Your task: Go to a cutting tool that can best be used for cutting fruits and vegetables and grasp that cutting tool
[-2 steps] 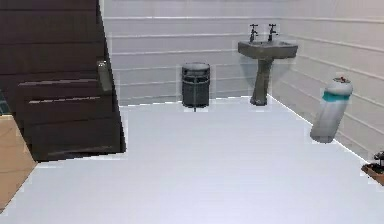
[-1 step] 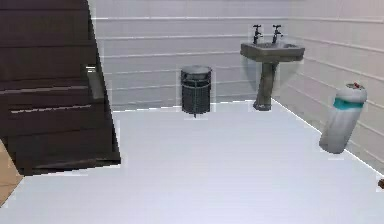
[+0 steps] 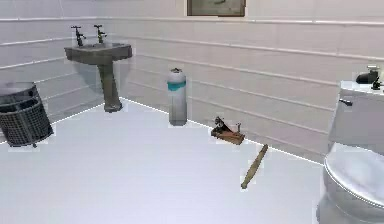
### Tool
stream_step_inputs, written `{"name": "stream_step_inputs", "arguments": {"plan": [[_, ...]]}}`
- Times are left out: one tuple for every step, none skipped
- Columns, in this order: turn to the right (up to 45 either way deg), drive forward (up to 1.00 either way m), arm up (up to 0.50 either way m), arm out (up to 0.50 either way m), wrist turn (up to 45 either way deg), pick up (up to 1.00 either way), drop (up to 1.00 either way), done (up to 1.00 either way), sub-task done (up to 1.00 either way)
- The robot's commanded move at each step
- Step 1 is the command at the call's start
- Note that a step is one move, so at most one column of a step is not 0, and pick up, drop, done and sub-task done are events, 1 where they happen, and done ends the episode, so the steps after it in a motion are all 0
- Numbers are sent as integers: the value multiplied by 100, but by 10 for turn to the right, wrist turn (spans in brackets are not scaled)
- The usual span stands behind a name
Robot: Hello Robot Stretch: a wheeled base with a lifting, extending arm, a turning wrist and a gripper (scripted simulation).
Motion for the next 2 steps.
{"name": "stream_step_inputs", "arguments": {"plan": [[450,0,0,0,0,0,0,0,0],[60,0,0,0,0,0,0,0,0]]}}
